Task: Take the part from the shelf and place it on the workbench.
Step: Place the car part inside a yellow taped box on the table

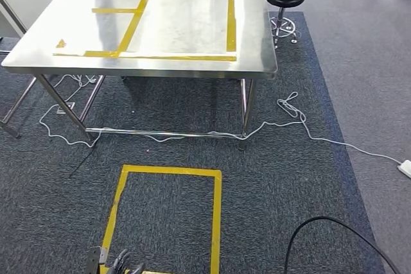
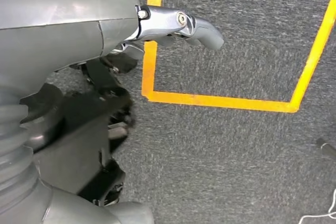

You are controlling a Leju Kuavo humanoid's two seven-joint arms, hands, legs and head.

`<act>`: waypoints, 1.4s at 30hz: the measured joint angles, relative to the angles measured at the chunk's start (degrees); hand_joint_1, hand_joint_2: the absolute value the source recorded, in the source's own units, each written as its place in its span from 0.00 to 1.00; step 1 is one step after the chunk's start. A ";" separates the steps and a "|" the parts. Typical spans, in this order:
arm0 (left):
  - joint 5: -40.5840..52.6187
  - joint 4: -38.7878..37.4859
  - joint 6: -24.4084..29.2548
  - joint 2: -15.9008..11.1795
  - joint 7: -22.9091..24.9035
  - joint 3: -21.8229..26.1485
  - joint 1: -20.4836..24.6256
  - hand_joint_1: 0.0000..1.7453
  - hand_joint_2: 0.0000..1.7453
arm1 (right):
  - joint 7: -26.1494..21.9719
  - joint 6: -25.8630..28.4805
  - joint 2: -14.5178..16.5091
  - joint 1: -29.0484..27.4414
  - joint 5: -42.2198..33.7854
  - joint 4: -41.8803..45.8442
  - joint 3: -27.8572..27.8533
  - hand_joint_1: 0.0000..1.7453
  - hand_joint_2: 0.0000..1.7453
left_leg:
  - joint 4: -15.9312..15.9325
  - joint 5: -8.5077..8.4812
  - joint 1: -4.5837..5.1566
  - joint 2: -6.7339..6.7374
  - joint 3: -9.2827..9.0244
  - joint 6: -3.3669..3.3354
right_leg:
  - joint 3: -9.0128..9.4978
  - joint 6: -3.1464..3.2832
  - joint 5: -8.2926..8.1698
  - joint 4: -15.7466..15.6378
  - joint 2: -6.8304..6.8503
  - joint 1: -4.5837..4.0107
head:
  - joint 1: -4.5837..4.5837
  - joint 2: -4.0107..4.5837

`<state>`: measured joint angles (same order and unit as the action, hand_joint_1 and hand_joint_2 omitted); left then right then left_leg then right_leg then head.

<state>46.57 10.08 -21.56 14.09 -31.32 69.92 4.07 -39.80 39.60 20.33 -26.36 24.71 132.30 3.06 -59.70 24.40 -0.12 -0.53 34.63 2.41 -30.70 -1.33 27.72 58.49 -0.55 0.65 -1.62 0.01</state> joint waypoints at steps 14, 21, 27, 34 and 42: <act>1.03 0.00 -3.12 -0.10 -1.21 0.00 -0.66 0.00 1.00 | 0.01 0.00 -0.02 -0.03 0.07 0.02 0.02 1.00 1.00 | 3.40 5.20 0.24 -0.24 -7.57 -2.76 | -6.71 -1.55 -2.62 6.85 0.12 -0.23 | 1.35 0.01; 1.11 0.00 -2.15 -0.04 -1.20 0.00 -0.35 0.00 1.00 | 0.02 0.00 -0.02 -0.06 0.07 0.02 0.04 1.00 1.00 | 1.96 7.92 0.38 -0.23 -8.12 -0.63 | -2.80 0.37 -2.22 0.27 0.13 -0.18 | 0.90 0.00; 0.80 0.00 -0.52 -0.07 -1.05 0.00 -0.52 0.00 1.00 | 0.02 0.00 -0.02 -0.03 0.05 0.00 0.04 1.00 1.00 | -12.22 7.85 0.00 -0.12 3.99 0.43 | 0.95 0.50 0.37 -0.85 0.05 0.42 | 0.45 -0.01; 0.74 0.00 -0.39 0.09 -0.88 0.00 -0.59 0.00 1.00 | 0.02 0.00 -0.02 -0.03 0.02 0.00 0.03 1.00 1.00 | 1.28 0.02 -0.21 0.03 0.79 -1.21 | 3.47 -1.72 3.71 -0.86 -0.30 0.27 | 0.17 -0.01; 0.60 0.00 0.54 0.16 -0.78 0.01 -0.52 0.00 1.00 | 0.02 0.01 -0.02 -0.01 -0.04 0.00 0.02 1.00 1.00 | 1.43 1.96 -0.21 -0.17 -1.48 -2.82 | -7.09 -2.29 7.99 16.29 0.05 0.18 | 0.57 -0.01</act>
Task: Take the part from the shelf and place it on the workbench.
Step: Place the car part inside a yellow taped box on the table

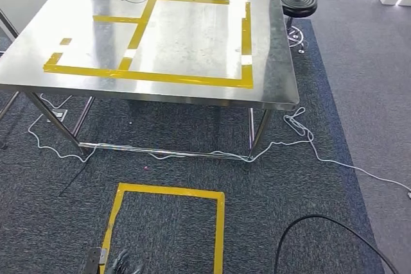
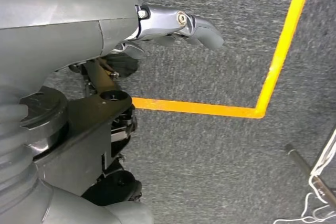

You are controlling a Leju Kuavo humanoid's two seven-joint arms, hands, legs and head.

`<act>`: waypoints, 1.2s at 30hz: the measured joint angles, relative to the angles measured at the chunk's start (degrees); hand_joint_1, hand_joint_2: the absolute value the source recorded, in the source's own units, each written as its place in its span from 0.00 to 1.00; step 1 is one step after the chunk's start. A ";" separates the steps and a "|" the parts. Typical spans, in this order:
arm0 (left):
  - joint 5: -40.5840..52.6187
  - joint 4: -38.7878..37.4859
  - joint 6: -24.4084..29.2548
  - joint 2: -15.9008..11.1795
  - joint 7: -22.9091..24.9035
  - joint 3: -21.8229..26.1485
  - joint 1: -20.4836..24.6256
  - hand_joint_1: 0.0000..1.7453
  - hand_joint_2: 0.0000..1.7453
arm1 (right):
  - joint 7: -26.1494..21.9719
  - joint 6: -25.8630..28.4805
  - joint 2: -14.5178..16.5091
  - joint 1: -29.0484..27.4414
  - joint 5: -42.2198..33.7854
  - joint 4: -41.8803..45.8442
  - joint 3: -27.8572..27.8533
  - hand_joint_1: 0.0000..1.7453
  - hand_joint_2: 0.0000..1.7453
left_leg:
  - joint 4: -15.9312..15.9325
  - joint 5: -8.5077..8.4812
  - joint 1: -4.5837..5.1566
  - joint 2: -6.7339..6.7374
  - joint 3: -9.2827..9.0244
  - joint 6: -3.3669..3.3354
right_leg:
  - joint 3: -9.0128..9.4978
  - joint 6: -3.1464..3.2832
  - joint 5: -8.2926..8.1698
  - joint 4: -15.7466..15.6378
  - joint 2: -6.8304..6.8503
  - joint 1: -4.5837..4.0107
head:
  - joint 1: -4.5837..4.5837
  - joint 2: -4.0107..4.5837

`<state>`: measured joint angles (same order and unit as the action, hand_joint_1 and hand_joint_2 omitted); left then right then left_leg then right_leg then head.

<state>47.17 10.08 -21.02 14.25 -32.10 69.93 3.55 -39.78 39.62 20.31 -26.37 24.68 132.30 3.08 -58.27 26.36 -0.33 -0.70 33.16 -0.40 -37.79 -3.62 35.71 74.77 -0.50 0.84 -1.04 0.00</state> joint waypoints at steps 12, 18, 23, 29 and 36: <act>-0.28 0.00 0.27 0.10 0.27 0.02 0.38 0.00 1.00 | 0.00 -0.01 0.00 0.05 0.01 0.00 -0.02 1.00 1.00 | -9.37 6.26 0.24 -0.07 3.21 2.99 | 5.08 2.70 -9.05 -15.80 0.20 -0.01 | -0.65 0.01; 0.03 0.00 -1.15 -0.02 -0.13 0.02 0.39 0.00 1.00 | 0.00 -0.01 0.00 0.05 0.02 0.00 -0.02 1.00 1.00 | -5.16 0.46 0.03 0.10 2.27 3.27 | 5.73 2.33 -8.58 -15.71 0.02 0.00 | -0.85 0.00; 0.17 0.00 -1.34 0.02 -0.26 0.02 0.42 0.00 1.00 | 0.00 -0.01 0.00 0.02 0.02 0.00 -0.02 1.00 1.00 | 0.73 -0.55 0.09 0.08 -0.35 1.51 | 5.77 0.79 -8.29 -15.85 -0.13 -0.24 | -0.73 0.00; 0.43 0.00 -2.45 -0.07 -0.39 0.02 0.17 0.00 1.00 | 0.00 -0.01 0.00 -0.02 0.02 0.00 -0.02 1.00 1.00 | 1.06 1.14 -0.04 0.01 -1.35 -0.12 | -3.10 -0.23 -2.08 0.85 0.03 -0.16 | 0.18 0.00; 0.79 0.00 -2.87 -0.14 -0.64 0.02 0.03 0.00 1.00 | 0.01 -0.01 0.00 -0.06 0.05 0.00 -0.03 1.00 1.00 | 1.12 3.66 0.10 -0.08 -5.53 1.52 | 3.58 0.90 -9.90 -14.28 0.16 -0.46 | 0.79 0.01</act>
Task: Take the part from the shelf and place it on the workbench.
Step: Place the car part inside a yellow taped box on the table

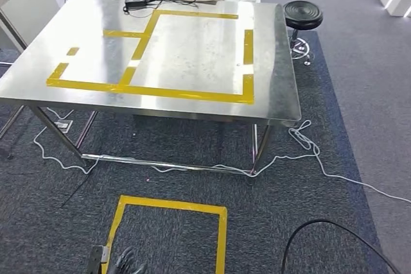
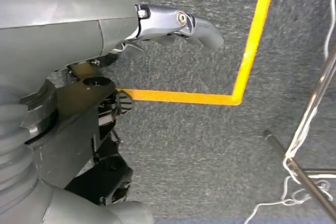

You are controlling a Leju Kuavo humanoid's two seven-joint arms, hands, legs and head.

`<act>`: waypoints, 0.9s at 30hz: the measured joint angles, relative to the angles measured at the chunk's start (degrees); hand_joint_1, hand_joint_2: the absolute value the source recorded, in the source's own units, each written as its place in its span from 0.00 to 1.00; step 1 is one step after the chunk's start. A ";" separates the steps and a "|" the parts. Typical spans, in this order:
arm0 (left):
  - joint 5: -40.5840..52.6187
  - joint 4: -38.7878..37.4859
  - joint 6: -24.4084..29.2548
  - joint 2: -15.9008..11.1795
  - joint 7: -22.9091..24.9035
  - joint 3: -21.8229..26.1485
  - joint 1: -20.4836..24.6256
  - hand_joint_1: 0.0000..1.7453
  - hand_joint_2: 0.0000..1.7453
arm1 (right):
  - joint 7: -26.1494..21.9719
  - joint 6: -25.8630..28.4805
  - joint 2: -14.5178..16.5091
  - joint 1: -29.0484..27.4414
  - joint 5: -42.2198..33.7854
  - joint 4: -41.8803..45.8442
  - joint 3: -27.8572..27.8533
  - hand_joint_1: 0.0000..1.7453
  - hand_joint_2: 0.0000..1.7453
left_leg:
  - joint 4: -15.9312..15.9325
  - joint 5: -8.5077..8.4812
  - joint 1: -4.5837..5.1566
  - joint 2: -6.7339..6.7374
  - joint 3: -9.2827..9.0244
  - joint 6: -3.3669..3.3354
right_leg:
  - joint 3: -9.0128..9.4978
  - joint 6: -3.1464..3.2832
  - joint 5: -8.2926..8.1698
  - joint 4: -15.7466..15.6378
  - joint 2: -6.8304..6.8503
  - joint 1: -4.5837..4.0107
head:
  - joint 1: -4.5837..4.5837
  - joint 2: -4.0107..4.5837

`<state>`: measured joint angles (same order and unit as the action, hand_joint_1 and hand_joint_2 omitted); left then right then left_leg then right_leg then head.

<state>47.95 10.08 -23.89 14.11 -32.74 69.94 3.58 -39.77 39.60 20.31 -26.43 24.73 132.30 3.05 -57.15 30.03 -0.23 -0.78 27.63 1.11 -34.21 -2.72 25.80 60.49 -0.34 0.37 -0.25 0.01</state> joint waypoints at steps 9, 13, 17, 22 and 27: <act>-0.09 0.00 1.58 0.01 0.66 0.00 0.10 0.00 1.00 | -0.01 0.01 0.01 0.05 0.02 0.00 0.03 1.00 1.00 | -16.38 4.42 -0.05 0.17 11.06 1.66 | 2.62 2.19 1.75 -1.74 0.07 0.45 | -1.07 -0.01; -0.10 0.00 1.61 -0.04 0.69 -0.01 0.02 0.00 1.00 | -0.01 0.00 0.01 0.06 0.02 0.00 0.03 1.00 1.00 | -5.92 -5.70 -0.01 0.31 8.98 1.24 | 4.93 1.45 3.75 -1.71 -0.25 0.39 | -1.32 -0.01; -0.17 0.00 1.62 0.00 0.76 -0.01 0.11 0.00 1.00 | -0.01 0.00 0.00 0.09 0.01 0.00 0.03 1.00 1.00 | -1.22 -5.18 0.13 0.33 7.12 -0.18 | 5.20 0.13 4.66 -2.07 -0.34 0.11 | -1.33 -0.01; -0.39 0.00 1.75 0.01 0.80 0.00 0.17 0.00 1.00 | -0.01 0.01 0.00 0.09 -0.05 0.00 0.03 1.00 1.00 | -0.90 -4.28 -0.17 0.30 6.01 -1.57 | -0.02 -1.06 9.80 8.83 -0.15 0.15 | -0.55 -0.01; -0.42 0.00 1.68 0.00 0.82 0.00 0.11 0.00 1.00 | -0.01 0.01 0.00 0.09 -0.05 0.00 0.03 1.00 1.00 | -0.89 -2.93 -0.08 0.08 4.24 -1.45 | -2.55 -0.64 4.11 7.55 -0.13 0.14 | -0.47 -0.01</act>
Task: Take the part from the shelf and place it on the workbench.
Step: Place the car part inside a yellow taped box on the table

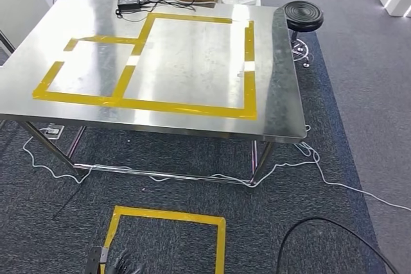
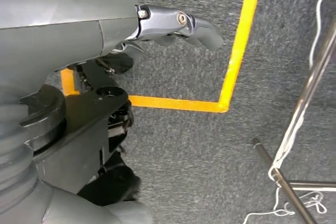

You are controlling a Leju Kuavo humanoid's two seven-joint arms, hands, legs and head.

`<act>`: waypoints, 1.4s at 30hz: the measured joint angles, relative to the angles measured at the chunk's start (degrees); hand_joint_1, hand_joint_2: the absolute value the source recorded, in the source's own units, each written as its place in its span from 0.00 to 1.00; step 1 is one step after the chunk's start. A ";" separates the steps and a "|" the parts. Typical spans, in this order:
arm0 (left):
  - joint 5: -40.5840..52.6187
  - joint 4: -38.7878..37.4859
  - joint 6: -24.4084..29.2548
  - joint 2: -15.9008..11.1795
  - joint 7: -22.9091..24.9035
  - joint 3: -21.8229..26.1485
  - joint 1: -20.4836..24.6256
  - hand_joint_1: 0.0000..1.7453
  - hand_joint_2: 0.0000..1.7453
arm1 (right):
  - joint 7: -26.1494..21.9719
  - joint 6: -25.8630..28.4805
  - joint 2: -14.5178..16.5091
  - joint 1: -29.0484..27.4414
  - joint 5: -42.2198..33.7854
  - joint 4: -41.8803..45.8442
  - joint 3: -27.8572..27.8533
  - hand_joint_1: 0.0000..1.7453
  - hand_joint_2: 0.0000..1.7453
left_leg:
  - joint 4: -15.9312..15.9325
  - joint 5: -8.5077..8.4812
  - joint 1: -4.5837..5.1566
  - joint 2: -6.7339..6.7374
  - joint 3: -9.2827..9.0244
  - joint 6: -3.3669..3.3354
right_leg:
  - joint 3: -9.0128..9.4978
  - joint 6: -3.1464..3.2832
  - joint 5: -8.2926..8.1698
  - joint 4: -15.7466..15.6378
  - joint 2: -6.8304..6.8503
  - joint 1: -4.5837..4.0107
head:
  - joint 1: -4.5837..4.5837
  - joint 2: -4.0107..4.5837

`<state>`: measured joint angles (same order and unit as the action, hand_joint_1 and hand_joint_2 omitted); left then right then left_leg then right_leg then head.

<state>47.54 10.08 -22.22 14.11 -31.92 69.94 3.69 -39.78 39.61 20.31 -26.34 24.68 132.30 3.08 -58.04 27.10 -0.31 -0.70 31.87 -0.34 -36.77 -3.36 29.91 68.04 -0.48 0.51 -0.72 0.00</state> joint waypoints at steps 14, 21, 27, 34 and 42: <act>0.32 0.00 0.45 -0.08 -0.50 0.00 -0.30 0.00 1.00 | 0.00 -0.01 0.02 -0.06 0.08 0.02 0.02 1.00 1.00 | -14.21 2.90 0.16 0.08 10.28 2.99 | 9.62 2.67 1.03 -9.41 -0.22 0.24 | -0.88 0.01; 0.22 0.00 1.48 0.00 -0.50 0.00 -0.27 0.00 1.00 | 0.00 -0.01 0.00 -0.01 -0.01 0.01 -0.02 1.00 1.00 | -1.91 -4.64 0.27 0.20 7.06 0.90 | 12.91 0.96 4.96 -10.47 -0.67 -0.10 | -0.83 0.00; 0.22 0.00 1.49 0.07 -0.50 0.00 -0.04 0.00 1.00 | 0.00 0.01 0.00 0.01 -0.02 0.01 -0.02 1.00 1.00 | -1.60 -2.73 -0.07 0.17 5.48 -0.32 | 3.18 -0.40 11.15 5.99 -0.08 0.02 | -0.43 0.00; -0.07 0.00 1.55 0.15 -0.50 0.00 0.03 0.00 1.00 | 0.00 0.00 0.00 0.01 0.00 0.00 -0.03 1.00 1.00 | -1.51 -1.10 -0.02 -0.32 2.56 1.22 | 4.92 0.52 -0.53 -7.09 -0.11 -0.20 | -0.31 0.00; -0.14 0.00 1.91 0.20 -0.48 0.00 0.07 0.00 1.00 | 0.00 -0.01 0.00 0.03 0.00 0.00 -0.03 1.00 1.00 | -14.78 5.92 -0.15 -0.03 8.90 3.31 | 4.88 2.66 -1.52 -8.07 0.03 0.20 | -0.89 0.00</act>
<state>47.40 10.08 -20.31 14.31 -32.39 69.94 3.76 -39.78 39.60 20.31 -26.31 24.68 132.30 3.05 -72.82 33.02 -0.46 -0.73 40.77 2.97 -31.89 -0.70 28.40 59.97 -0.45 0.70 -1.61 0.00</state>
